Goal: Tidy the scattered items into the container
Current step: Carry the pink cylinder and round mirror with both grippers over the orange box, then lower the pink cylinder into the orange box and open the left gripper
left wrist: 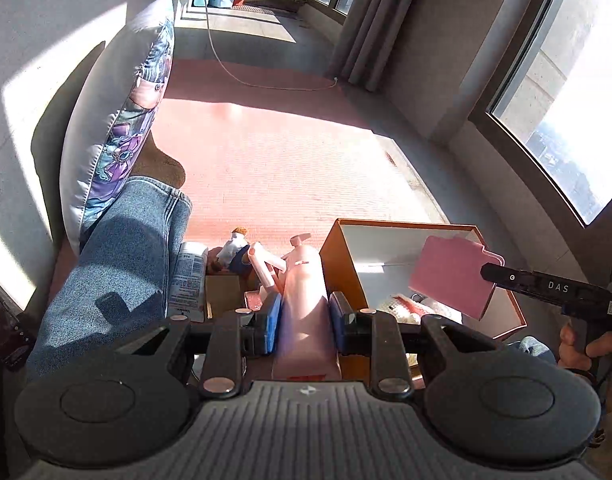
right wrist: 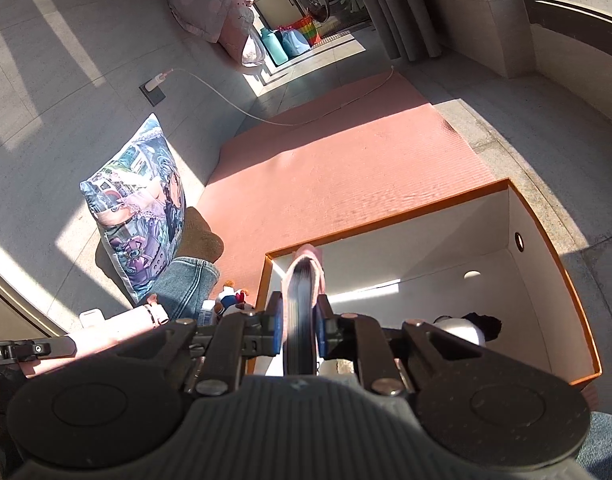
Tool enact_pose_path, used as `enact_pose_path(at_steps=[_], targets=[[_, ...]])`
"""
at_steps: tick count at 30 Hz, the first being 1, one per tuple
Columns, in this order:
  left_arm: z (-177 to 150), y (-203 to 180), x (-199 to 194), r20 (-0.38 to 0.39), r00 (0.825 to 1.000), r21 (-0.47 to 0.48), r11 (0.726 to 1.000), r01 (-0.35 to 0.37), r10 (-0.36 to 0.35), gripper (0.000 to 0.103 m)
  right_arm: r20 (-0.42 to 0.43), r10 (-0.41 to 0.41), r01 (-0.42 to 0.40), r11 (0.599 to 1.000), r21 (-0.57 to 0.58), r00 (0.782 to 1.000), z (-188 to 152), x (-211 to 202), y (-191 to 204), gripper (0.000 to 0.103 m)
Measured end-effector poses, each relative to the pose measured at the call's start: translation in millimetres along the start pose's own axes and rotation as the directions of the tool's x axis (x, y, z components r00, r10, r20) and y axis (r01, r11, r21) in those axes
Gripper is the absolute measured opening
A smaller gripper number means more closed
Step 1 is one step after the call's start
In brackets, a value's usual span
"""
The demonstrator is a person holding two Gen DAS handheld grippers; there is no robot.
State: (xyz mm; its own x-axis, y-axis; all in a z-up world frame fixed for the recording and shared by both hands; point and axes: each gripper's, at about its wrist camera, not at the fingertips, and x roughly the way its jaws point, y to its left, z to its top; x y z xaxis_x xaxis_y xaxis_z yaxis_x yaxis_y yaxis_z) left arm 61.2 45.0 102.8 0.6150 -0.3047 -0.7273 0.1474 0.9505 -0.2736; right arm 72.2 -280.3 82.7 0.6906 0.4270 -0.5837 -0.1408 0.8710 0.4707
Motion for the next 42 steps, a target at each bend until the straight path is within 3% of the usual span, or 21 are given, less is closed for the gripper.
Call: enact_pose_path(at_steps=[7, 14, 17, 22, 29, 35, 42], targets=[[4.6, -62.2, 48.3, 0.009, 0.998, 0.107, 0.992, 0.062, -0.064, 0.030, 0.021, -0.026, 0.025, 0.999, 0.027, 0.999, -2.3, -6.8, -17.6, 0.018], [-11.2, -106.3, 96.2, 0.043, 0.999, 0.216, 0.976, -0.015, 0.006, 0.030, 0.035, -0.040, 0.037, 0.997, 0.067, 0.999, -5.9, -2.0, -37.0, 0.018], [-24.0, -123.6, 110.4, 0.053, 0.997, 0.283, 0.957, -0.062, 0.049, 0.030, 0.025, -0.049, 0.047, 0.994, 0.095, 0.998, -9.5, 6.8, -46.1, 0.017], [-49.8, -147.4, 134.1, 0.082, 0.986, 0.424, 0.890, -0.169, 0.148, 0.030, 0.016, -0.041, 0.038, 0.990, 0.135, 0.999, -15.0, 16.5, -57.0, 0.017], [-76.4, -175.6, 158.6, 0.139, 0.949, 0.613, 0.729, -0.306, 0.282, 0.030, -0.010, -0.028, 0.029, 0.984, 0.178, 1.000, -16.6, 33.7, -67.3, 0.018], [-86.4, -187.2, 176.7, 0.118, 0.924, 0.708, 0.622, -0.335, 0.364, 0.030, -0.017, 0.015, -0.011, 0.984, 0.180, 1.000, -15.1, 47.1, -67.0, 0.018], [-92.6, -186.0, 188.3, 0.089, 0.913, 0.758, 0.567, -0.321, 0.398, 0.030, -0.021, 0.034, -0.030, 0.984, 0.178, 0.999, -16.2, 52.1, -67.5, 0.018]])
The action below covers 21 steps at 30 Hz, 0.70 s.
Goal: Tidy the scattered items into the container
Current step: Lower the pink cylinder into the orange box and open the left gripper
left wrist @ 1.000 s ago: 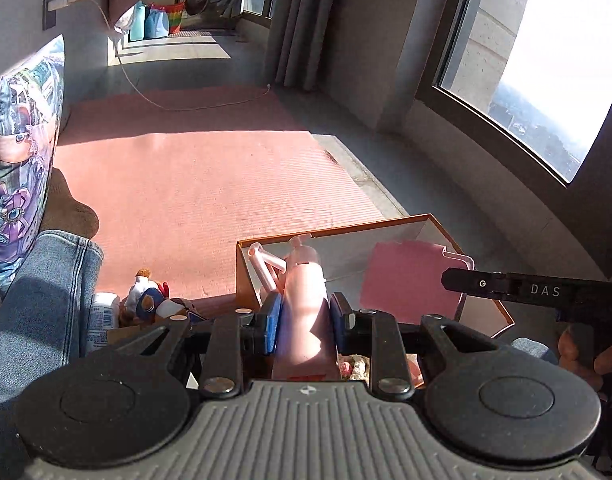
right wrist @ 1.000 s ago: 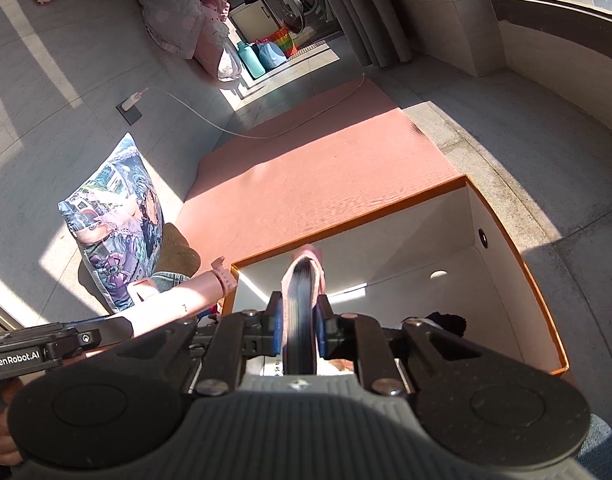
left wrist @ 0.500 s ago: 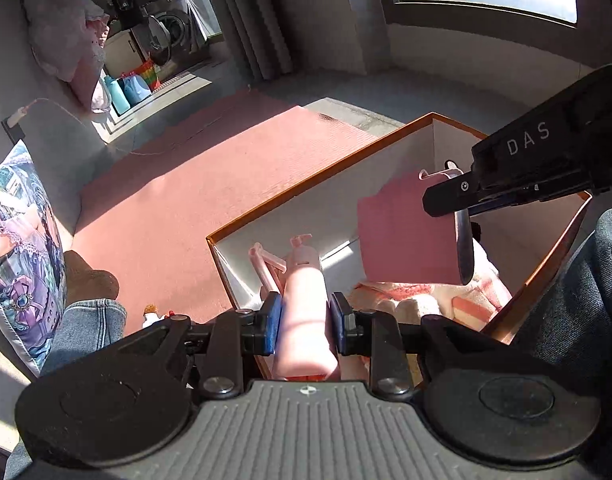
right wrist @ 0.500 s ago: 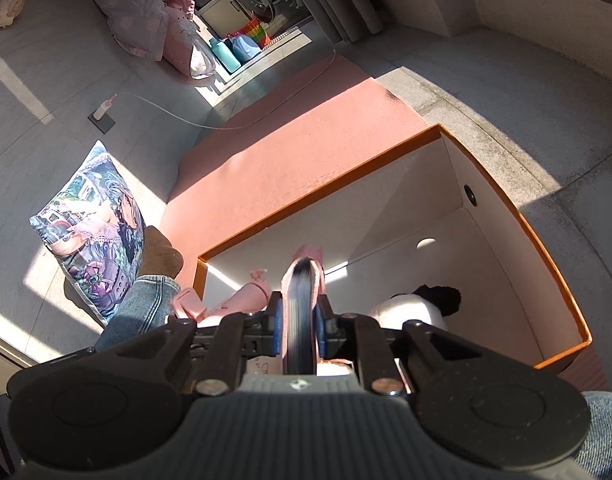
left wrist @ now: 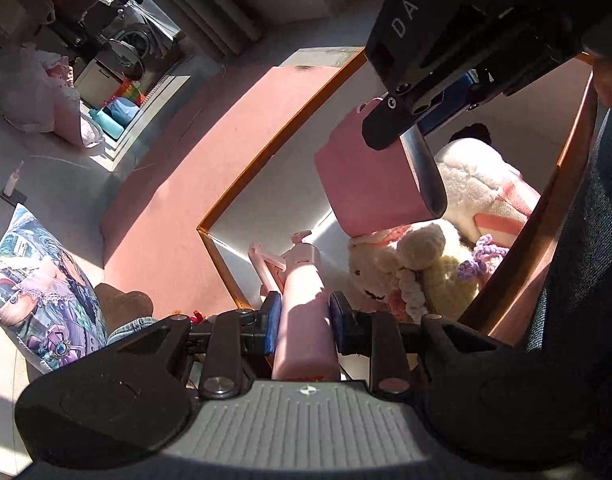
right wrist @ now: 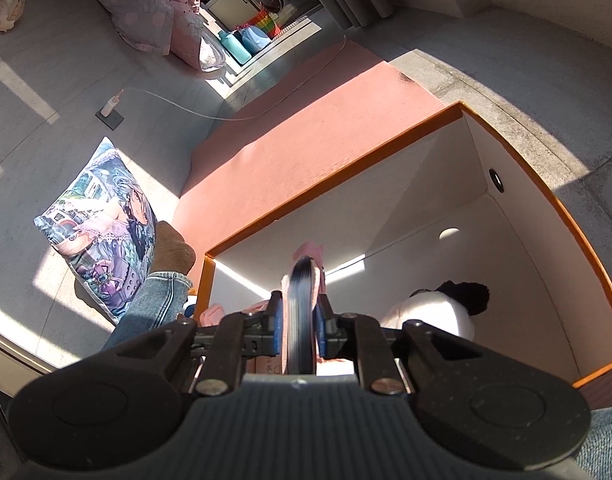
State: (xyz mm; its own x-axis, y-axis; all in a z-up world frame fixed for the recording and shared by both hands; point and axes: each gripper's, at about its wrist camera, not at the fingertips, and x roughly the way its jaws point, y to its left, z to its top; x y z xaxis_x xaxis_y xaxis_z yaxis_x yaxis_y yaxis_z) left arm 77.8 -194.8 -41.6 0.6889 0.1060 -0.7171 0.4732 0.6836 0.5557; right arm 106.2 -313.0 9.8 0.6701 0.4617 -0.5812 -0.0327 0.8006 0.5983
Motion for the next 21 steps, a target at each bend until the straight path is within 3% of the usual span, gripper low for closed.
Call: enact_pose_path(at_steps=[4, 8, 13, 21], targets=[[-0.4, 2.8, 2.3, -0.020, 1.000, 0.009, 1.000, 0.014, -0.014, 0.030, -0.001, 0.031, -0.031, 1.000, -0.001, 1.000, -1.5, 0.5, 1.4, 0.018], [-3.7, 12.7, 6.2, -0.057, 0.993, -0.053, 0.993, 0.102, -0.105, 0.033, -0.009, 0.064, -0.064, 0.998, -0.012, 0.998, -3.1, 1.3, 5.8, 0.018], [-7.7, 22.8, 3.5, -0.044, 0.984, -0.096, 0.981, 0.166, -0.171, 0.035, -0.033, 0.037, -0.039, 0.998, -0.047, 0.999, -6.4, 6.8, 10.3, 0.018], [-7.0, 69.3, -11.8, 0.056, 0.937, -0.214, 0.912, 0.350, -0.346, 0.040, -0.062, 0.052, -0.055, 0.997, -0.052, 0.997, -8.6, 11.0, 9.8, 0.018]])
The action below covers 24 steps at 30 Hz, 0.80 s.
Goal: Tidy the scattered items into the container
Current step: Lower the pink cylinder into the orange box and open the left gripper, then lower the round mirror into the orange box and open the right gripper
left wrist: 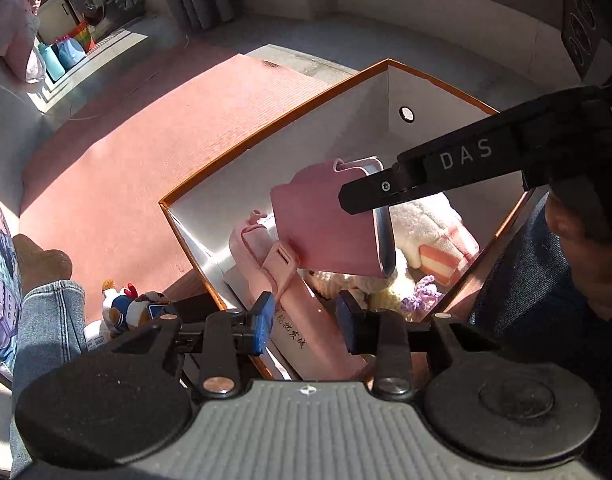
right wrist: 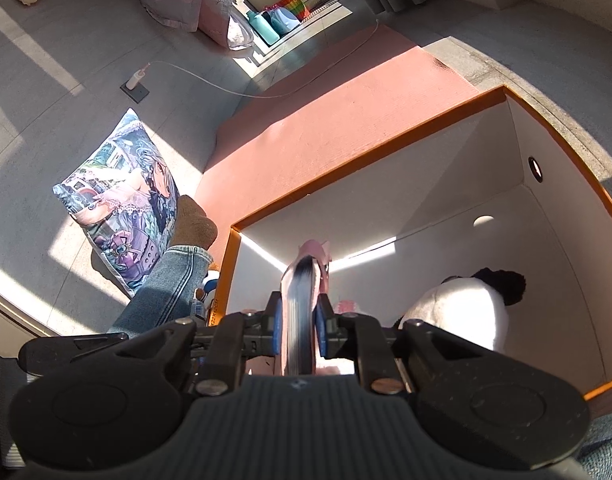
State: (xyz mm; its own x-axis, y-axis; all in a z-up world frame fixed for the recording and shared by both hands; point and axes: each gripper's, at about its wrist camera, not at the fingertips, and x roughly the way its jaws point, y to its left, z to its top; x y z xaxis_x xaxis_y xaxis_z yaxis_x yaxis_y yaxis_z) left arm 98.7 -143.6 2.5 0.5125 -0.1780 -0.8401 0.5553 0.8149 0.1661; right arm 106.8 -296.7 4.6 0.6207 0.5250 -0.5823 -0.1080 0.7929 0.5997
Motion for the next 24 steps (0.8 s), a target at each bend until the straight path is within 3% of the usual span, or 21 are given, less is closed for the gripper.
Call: enact_pose_path(at_steps=[4, 11, 16, 24], targets=[[11.1, 18.0, 1.8, 0.028, 0.999, 0.008, 1.000, 0.026, -0.027, 0.040, -0.003, 0.005, -0.005, 1.000, -0.006, 1.000, -0.5, 0.1, 0.0, 0.018], [32.7, 42.5, 28.4, 0.052, 0.985, -0.075, 0.983, 0.165, -0.162, 0.040, 0.009, -0.004, 0.003, 1.000, 0.016, 1.000, 4.4, -4.1, -3.4, 0.018], [42.4, 48.1, 53.8, 0.010, 0.987, -0.143, 0.977, 0.159, -0.159, 0.035, -0.003, -0.013, 0.013, 1.000, 0.004, 1.000, 6.3, -4.6, -2.2, 0.017], [39.6, 50.1, 76.0, -0.047, 0.984, -0.187, 0.969, 0.160, -0.172, 0.031, 0.079, -0.090, 0.090, 0.996, -0.002, 0.993, 34.0, -35.1, -10.9, 0.017]])
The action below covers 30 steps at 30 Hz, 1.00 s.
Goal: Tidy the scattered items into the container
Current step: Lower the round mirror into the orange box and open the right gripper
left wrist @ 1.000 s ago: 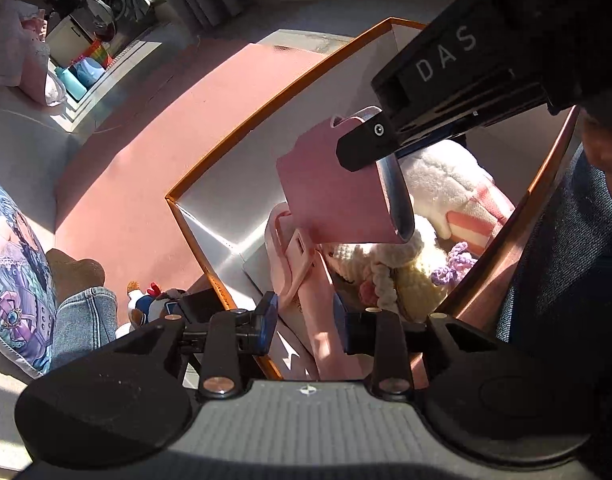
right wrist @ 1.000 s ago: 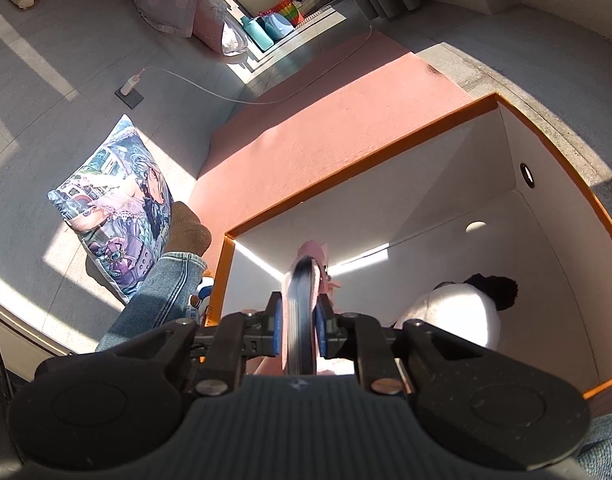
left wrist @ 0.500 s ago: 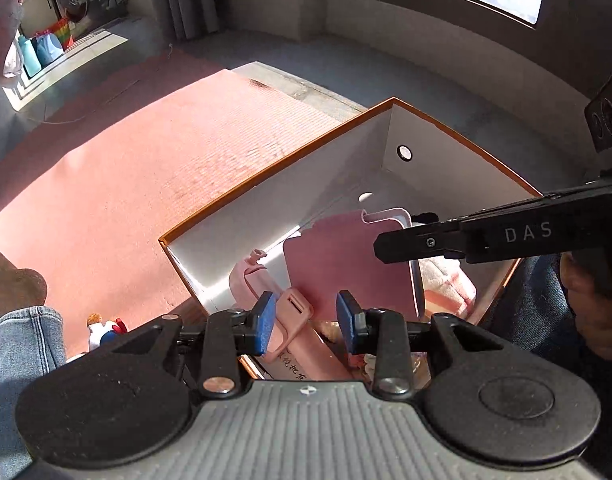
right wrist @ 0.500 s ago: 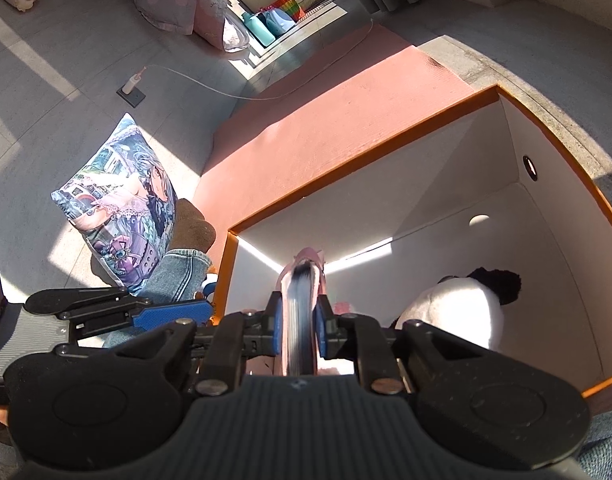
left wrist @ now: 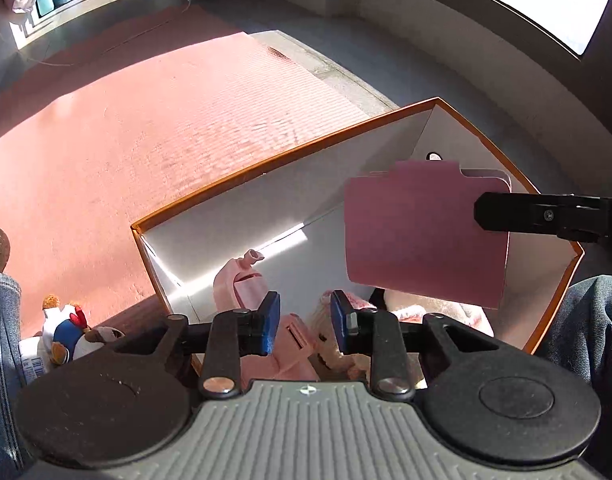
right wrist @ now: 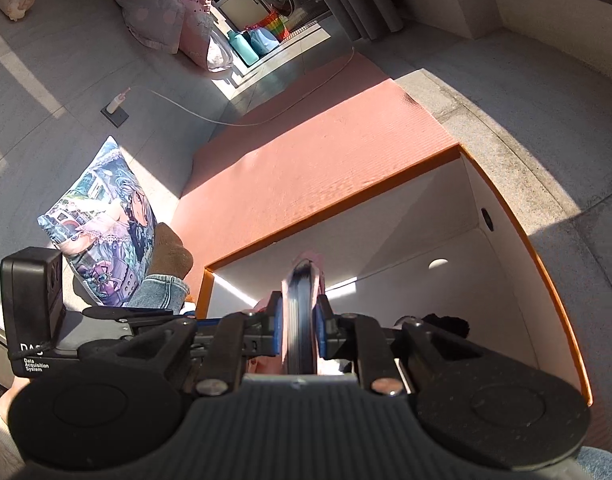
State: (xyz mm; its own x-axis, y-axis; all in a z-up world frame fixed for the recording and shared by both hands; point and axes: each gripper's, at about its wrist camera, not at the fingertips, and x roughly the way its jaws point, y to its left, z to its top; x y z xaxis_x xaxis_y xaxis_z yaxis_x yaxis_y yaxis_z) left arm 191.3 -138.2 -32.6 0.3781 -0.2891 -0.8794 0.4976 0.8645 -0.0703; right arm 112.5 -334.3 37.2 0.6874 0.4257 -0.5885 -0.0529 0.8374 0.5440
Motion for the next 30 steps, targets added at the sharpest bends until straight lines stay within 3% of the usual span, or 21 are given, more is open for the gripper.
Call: enact_pose_path(at_steps=[5, 11, 15, 19, 23, 30], targets=[[-6.7, 3.2, 10.1, -0.061, 0.997, -0.012, 0.999, -0.045, 0.044, 0.027, -0.014, -0.065, 0.064, 0.997, -0.048, 0.998, 17.2, 7.1, 1.8, 0.018], [-9.9, 4.6, 10.4, -0.089, 0.994, -0.025, 0.997, -0.068, 0.066, 0.026, -0.137, -0.099, 0.084, 0.990, -0.112, 0.986, 25.9, 47.8, 18.4, 0.017], [-13.3, 7.8, 10.4, -0.047, 0.997, -0.055, 0.997, -0.057, 0.054, 0.026, -0.208, -0.143, 0.117, 0.984, -0.131, 0.968, 30.1, 73.9, 25.5, 0.018], [-15.9, 19.0, 4.9, -0.007, 1.000, -0.136, 0.991, 0.002, -0.003, 0.026, -0.272, -0.142, 0.122, 0.989, -0.089, 0.952, 33.2, 97.2, 25.0, 0.018], [-18.3, 23.1, -1.6, 0.028, 1.000, -0.152, 0.988, 0.017, -0.013, 0.026, -0.302, -0.112, 0.106, 0.994, -0.037, 0.947, 32.0, 115.7, 27.9, 0.018], [-19.5, 28.8, -19.4, 0.099, 0.995, -0.168, 0.985, 0.044, -0.027, 0.026, -0.302, -0.084, 0.073, 0.996, -0.046, 0.950, 30.1, 130.1, 43.7, 0.026]])
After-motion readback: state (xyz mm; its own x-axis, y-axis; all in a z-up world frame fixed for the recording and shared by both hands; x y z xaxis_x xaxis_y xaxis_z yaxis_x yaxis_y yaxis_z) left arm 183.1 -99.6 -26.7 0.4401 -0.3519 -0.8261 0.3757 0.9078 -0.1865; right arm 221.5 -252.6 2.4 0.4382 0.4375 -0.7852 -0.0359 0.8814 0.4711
